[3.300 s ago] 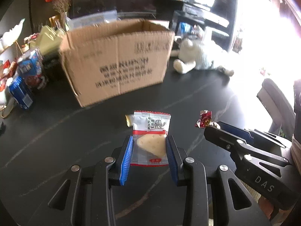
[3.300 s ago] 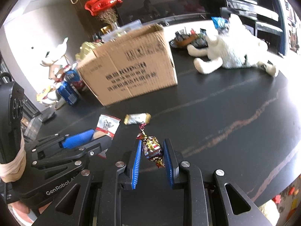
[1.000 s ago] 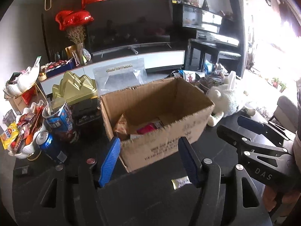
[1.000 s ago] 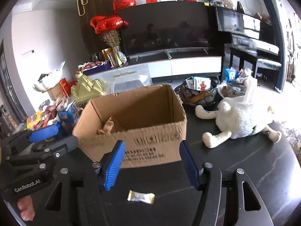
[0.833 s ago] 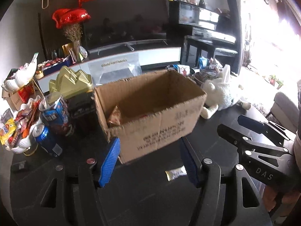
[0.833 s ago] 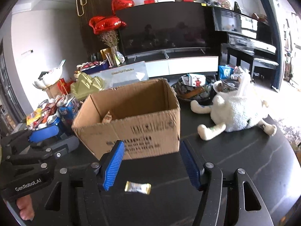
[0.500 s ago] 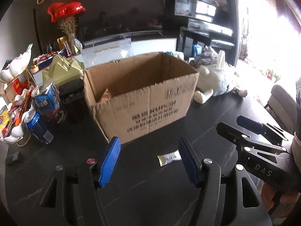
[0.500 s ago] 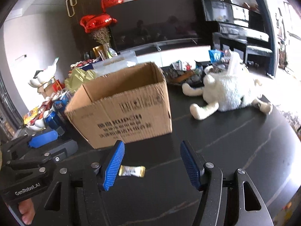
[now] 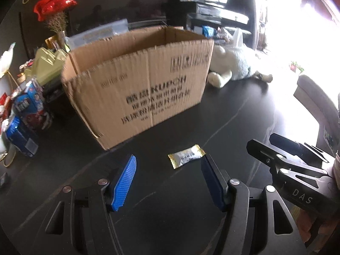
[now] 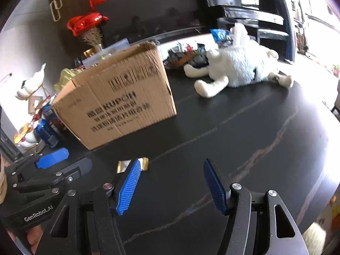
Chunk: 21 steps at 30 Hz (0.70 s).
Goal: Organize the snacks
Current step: 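Move the left gripper down to the gold-and-white wrapped candy on the table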
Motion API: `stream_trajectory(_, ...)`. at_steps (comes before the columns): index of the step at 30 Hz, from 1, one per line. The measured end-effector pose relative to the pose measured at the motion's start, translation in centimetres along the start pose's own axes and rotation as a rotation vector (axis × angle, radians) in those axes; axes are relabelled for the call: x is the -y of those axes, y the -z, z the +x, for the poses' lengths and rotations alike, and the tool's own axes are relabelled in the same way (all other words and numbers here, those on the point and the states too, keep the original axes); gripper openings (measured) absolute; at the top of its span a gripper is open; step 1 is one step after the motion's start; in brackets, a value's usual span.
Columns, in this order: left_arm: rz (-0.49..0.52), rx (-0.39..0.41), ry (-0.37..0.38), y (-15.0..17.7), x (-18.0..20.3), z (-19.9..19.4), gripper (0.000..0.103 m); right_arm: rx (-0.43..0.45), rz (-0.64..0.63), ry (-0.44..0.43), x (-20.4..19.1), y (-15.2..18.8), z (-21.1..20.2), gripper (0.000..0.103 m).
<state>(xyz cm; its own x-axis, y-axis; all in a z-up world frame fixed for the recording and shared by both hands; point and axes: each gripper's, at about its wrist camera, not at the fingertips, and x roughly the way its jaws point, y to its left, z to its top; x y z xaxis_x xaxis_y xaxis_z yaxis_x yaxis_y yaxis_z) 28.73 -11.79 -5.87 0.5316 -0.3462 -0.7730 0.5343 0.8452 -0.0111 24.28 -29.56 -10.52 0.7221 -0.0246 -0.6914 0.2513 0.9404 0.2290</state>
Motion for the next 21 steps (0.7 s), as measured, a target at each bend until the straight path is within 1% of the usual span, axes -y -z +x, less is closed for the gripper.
stream_trajectory(3, 0.028, -0.017, 0.017, 0.3, -0.2, 1.0, 0.062, -0.015, 0.002, 0.006, -0.1, 0.6, 0.8, 0.063)
stream_trajectory(6, 0.081, -0.026, 0.031, 0.5, 0.0, 2.0, 0.062, -0.026, 0.002, 0.02, -0.2, 1.1, 1.5, 0.063)
stream_trajectory(10, 0.159, -0.038, 0.029, 0.5, 0.6, 3.3, 0.062, -0.043, 0.005, 0.031, 0.0, 1.6, 2.4, 0.063)
stream_trajectory(12, 0.181, -0.039, 0.045, 0.5, 0.8, 3.8, 0.062, -0.051, 0.019, 0.031, 0.3, 1.9, 2.7, 0.063)
stream_trajectory(17, 0.229, -0.048, 0.075, 0.3, 1.2, 5.3, 0.062, -0.045, 0.01, 0.047, 0.2, 2.2, 2.9, 0.063)
stream_trajectory(21, 0.247, -0.061, 0.095, 0.2, 1.5, 6.5, 0.061, -0.052, 0.011, 0.055, 0.1, 2.3, 3.2, 0.063)
